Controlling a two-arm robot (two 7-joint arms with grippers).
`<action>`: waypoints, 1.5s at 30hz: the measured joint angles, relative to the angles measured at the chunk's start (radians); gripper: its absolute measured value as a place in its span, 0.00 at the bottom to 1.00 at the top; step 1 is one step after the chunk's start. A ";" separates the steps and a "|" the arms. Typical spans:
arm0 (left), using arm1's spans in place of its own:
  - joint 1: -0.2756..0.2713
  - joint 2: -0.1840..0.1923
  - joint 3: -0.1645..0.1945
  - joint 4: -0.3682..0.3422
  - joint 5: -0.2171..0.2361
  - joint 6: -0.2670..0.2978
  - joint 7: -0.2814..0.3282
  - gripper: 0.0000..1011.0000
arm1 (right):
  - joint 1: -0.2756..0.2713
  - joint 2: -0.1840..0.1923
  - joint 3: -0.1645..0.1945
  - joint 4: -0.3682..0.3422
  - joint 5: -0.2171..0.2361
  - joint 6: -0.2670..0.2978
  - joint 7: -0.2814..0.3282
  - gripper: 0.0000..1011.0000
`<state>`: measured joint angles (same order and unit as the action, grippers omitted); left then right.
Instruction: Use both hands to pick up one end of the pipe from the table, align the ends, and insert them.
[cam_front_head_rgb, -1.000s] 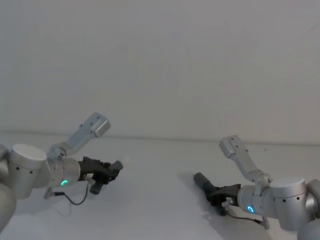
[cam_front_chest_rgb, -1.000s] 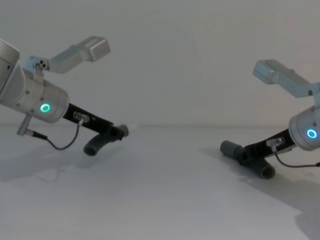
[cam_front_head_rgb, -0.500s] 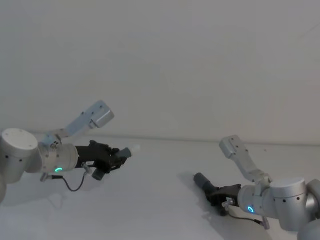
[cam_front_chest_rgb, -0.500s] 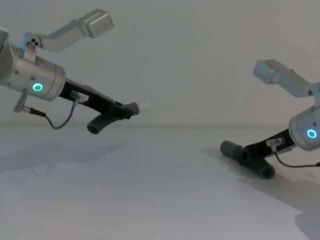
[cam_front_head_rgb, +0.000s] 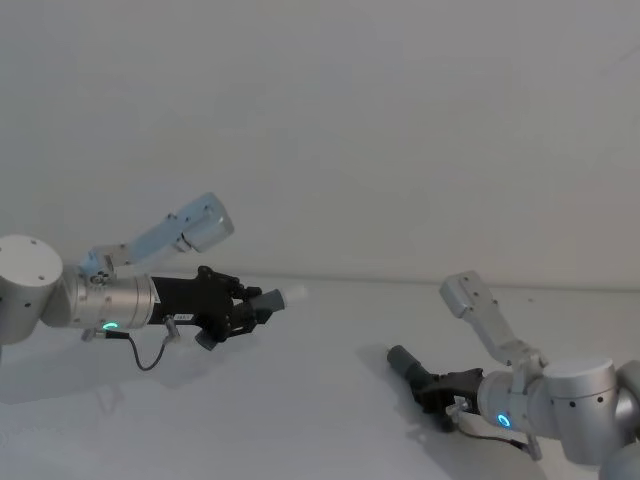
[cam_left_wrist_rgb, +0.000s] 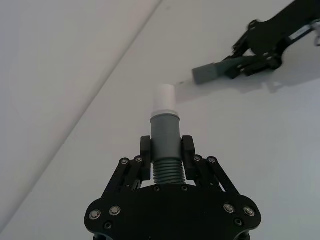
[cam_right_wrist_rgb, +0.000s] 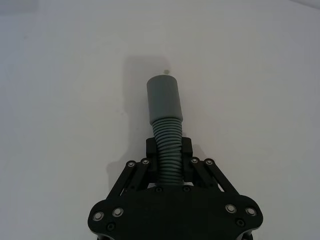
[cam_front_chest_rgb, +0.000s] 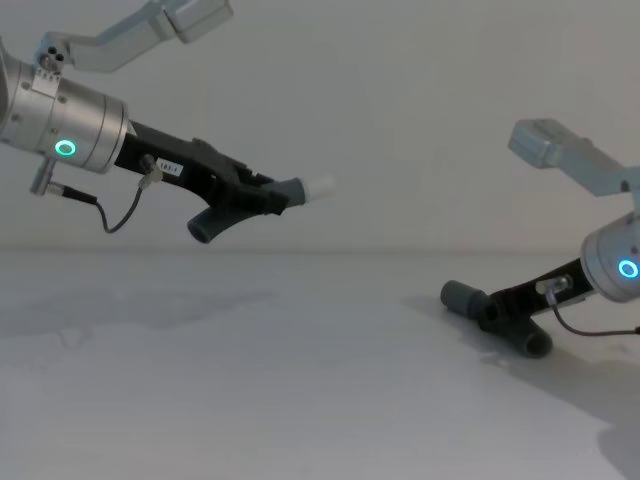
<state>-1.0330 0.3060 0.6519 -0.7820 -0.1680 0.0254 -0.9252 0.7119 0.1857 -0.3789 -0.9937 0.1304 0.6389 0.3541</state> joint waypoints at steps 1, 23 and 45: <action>-0.003 0.000 0.002 0.003 -0.002 -0.009 -0.009 0.32 | -0.003 0.004 -0.002 -0.004 0.000 -0.005 0.009 0.24; -0.085 -0.048 0.037 0.139 -0.081 -0.272 -0.307 0.32 | -0.039 0.147 -0.006 -0.048 0.061 -0.258 0.272 0.24; -0.177 -0.124 0.055 0.333 -0.141 -0.405 -0.507 0.32 | 0.008 0.275 -0.044 0.035 0.090 -0.533 0.561 0.24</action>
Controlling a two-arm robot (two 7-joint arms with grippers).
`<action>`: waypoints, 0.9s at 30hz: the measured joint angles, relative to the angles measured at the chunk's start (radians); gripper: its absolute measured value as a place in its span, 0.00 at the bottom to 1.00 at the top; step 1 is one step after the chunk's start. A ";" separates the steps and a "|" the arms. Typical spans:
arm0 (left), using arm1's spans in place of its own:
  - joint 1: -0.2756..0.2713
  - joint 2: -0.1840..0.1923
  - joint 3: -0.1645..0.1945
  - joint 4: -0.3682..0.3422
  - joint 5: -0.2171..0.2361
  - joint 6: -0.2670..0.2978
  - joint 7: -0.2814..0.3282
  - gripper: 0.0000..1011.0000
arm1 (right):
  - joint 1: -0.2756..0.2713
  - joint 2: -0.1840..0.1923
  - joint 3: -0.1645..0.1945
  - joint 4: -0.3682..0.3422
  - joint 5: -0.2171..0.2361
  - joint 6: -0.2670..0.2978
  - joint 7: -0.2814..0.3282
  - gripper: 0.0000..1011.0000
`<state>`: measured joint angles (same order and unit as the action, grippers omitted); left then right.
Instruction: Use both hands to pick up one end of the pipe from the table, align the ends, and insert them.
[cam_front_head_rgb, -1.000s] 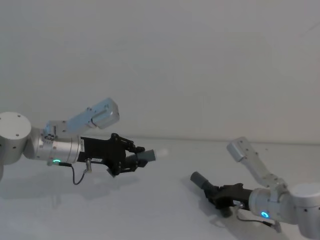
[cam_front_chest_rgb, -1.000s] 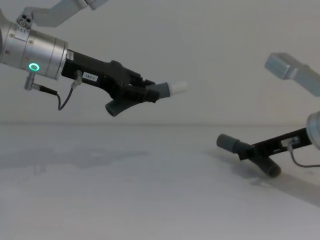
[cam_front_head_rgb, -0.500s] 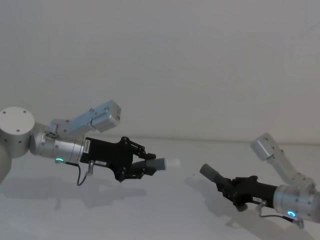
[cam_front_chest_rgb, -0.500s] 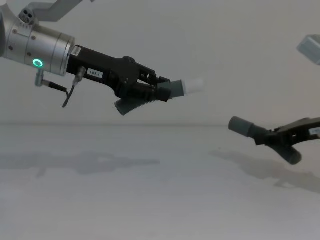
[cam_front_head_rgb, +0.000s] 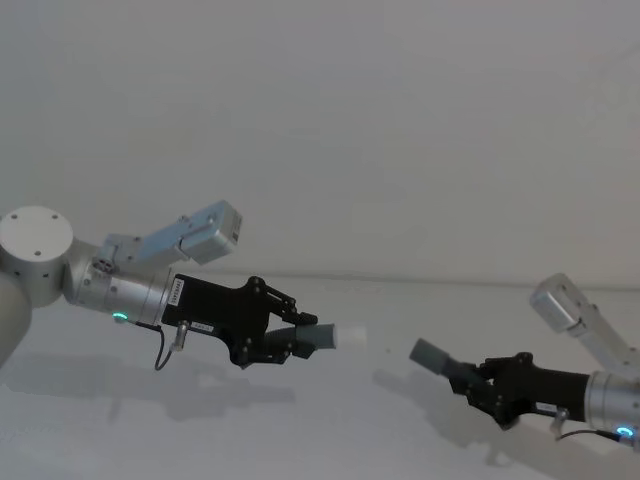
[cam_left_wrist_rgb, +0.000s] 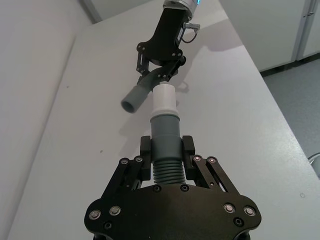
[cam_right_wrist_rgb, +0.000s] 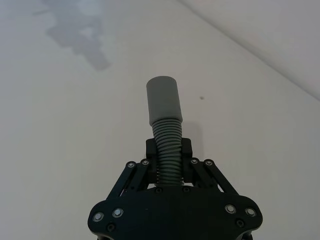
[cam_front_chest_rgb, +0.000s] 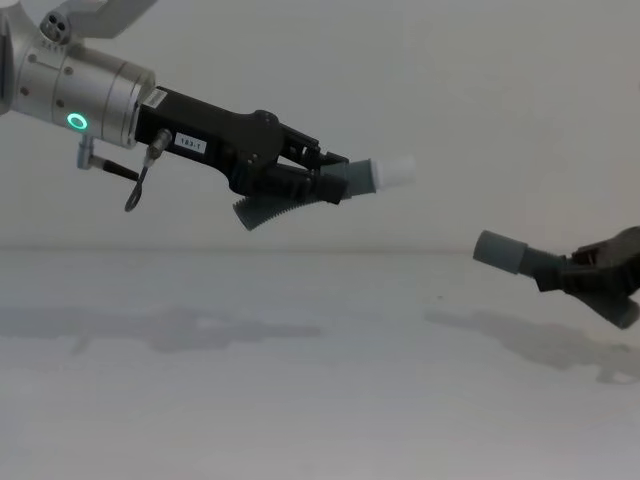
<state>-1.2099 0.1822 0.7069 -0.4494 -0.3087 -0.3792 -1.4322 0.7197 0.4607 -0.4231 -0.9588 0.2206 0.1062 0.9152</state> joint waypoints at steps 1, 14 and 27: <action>-0.005 -0.004 0.000 0.012 -0.002 -0.006 -0.008 0.32 | 0.002 0.003 -0.003 0.004 0.000 -0.008 0.009 0.24; -0.036 -0.038 -0.002 0.090 -0.006 -0.039 -0.050 0.32 | 0.014 0.048 -0.028 0.000 0.002 -0.093 0.096 0.24; -0.054 -0.057 0.024 0.115 0.033 -0.017 -0.055 0.32 | -0.013 0.065 -0.010 -0.070 0.028 -0.124 0.077 0.24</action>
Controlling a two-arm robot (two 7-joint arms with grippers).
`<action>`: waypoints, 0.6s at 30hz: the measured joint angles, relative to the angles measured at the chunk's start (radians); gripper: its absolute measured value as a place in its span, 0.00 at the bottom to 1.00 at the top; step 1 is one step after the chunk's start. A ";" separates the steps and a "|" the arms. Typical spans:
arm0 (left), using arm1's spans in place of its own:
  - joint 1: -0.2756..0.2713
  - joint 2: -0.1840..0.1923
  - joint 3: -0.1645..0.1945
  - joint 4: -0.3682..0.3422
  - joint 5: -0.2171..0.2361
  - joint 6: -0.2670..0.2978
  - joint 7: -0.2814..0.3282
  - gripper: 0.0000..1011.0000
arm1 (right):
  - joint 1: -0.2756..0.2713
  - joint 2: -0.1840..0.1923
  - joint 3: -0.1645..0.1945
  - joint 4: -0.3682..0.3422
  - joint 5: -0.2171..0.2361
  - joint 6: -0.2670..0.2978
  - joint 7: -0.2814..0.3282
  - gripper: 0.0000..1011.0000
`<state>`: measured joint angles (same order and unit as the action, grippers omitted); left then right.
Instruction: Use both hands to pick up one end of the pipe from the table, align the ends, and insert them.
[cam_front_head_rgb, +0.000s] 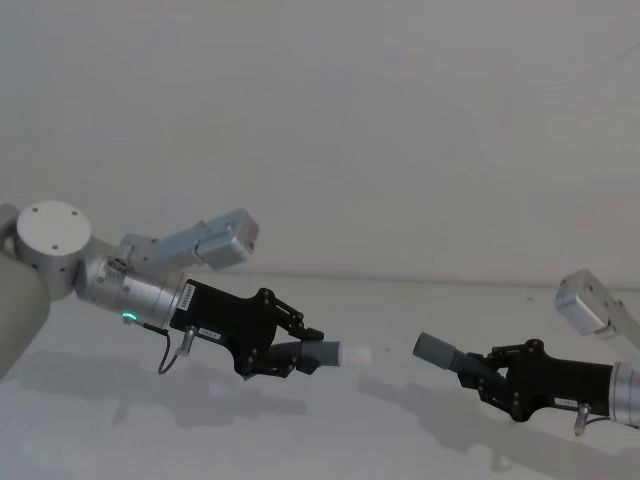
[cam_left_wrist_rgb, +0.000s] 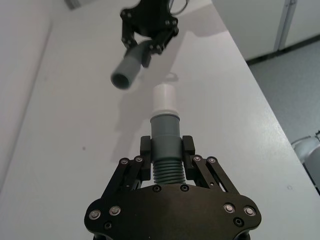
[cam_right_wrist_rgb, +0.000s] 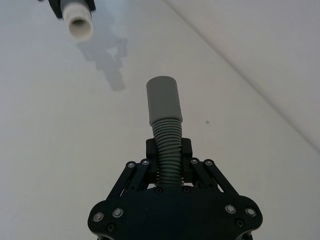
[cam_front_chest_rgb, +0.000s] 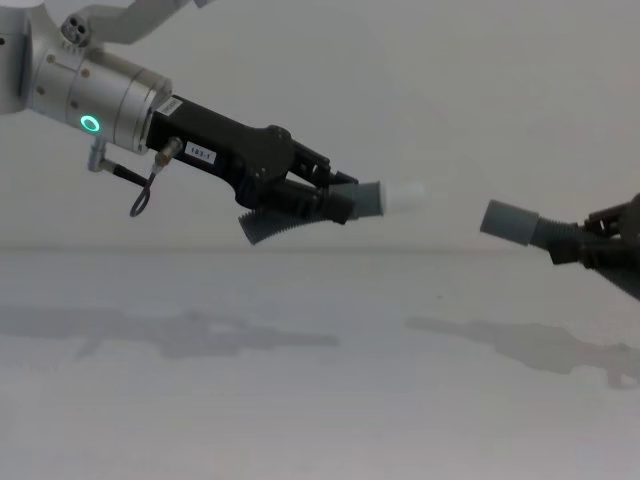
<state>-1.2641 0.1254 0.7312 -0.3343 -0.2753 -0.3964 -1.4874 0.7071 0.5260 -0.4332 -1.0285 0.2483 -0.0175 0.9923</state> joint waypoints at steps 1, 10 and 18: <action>-0.002 0.000 0.007 -0.004 0.010 0.009 0.004 0.32 | -0.004 0.002 0.002 -0.013 0.003 -0.007 -0.008 0.24; -0.003 0.021 0.053 -0.084 0.074 0.079 0.056 0.32 | -0.024 0.009 0.009 -0.053 0.008 -0.023 -0.040 0.24; 0.031 0.075 0.080 -0.238 0.128 0.152 0.160 0.32 | -0.040 0.011 0.008 -0.076 0.011 -0.026 -0.067 0.24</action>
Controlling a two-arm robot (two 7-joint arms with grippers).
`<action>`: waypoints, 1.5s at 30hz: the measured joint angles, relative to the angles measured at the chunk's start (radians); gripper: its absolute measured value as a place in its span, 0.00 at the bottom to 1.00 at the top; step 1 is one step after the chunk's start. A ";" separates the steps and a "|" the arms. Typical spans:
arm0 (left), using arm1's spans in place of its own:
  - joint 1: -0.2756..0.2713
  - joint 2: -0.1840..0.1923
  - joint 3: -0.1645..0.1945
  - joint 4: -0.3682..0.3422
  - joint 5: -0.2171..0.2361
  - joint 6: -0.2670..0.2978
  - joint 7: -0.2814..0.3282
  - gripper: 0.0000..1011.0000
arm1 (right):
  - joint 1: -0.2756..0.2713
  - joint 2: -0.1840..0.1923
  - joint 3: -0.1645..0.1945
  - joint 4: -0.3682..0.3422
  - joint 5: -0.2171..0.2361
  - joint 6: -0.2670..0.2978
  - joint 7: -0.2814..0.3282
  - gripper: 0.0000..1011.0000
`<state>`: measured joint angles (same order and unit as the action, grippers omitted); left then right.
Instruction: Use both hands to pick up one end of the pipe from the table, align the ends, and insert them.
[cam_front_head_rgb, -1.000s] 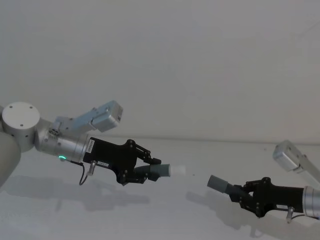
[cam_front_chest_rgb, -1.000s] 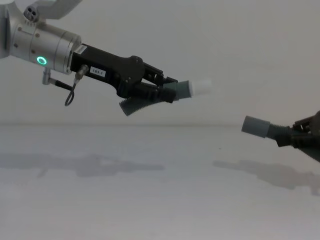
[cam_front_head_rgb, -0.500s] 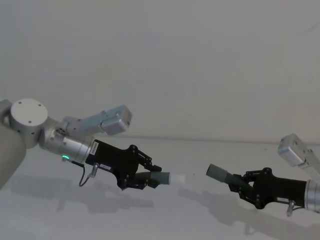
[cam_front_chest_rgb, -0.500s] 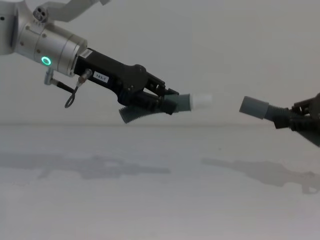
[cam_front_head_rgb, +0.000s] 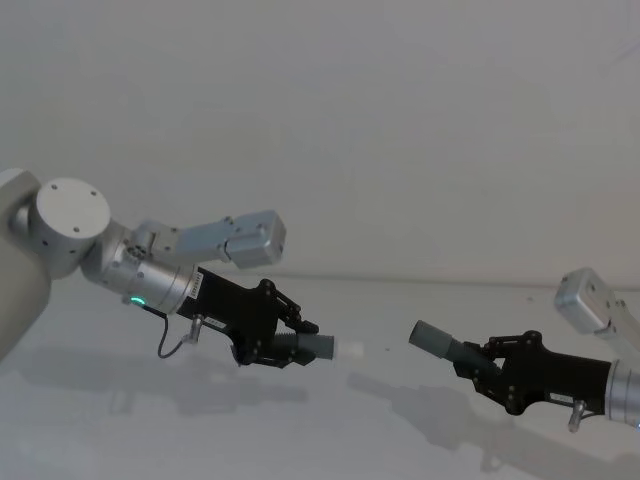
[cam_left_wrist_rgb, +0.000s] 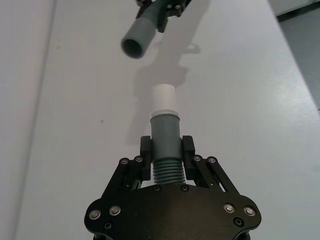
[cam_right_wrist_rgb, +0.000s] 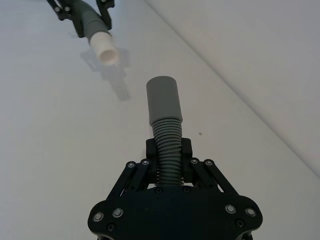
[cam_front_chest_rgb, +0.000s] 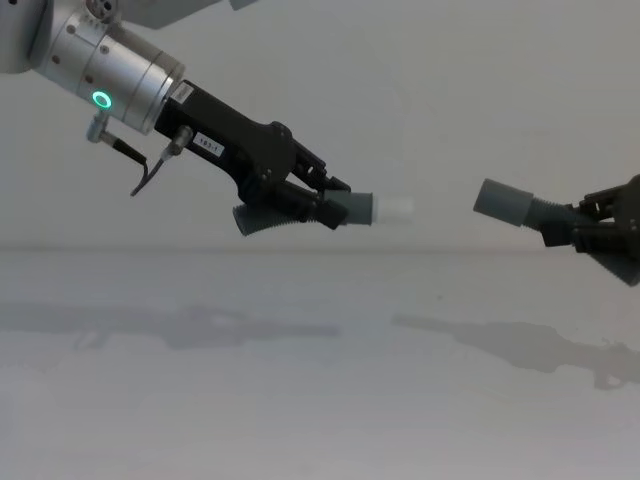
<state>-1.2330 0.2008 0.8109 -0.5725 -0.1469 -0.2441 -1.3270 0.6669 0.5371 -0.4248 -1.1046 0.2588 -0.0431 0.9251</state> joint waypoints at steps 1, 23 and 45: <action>0.005 0.005 0.001 -0.016 0.004 0.006 0.011 0.32 | -0.003 0.000 -0.001 -0.004 0.000 0.000 -0.003 0.24; 0.213 0.171 -0.039 -0.478 0.013 0.162 0.295 0.32 | -0.013 -0.002 -0.034 -0.029 -0.003 -0.004 -0.028 0.24; 0.307 0.266 -0.057 -0.679 -0.025 0.269 0.375 0.32 | -0.010 0.014 -0.041 -0.039 0.006 0.001 -0.050 0.24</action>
<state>-0.9263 0.4665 0.7540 -1.2519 -0.1719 0.0251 -0.9518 0.6570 0.5507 -0.4662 -1.1439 0.2652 -0.0417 0.8750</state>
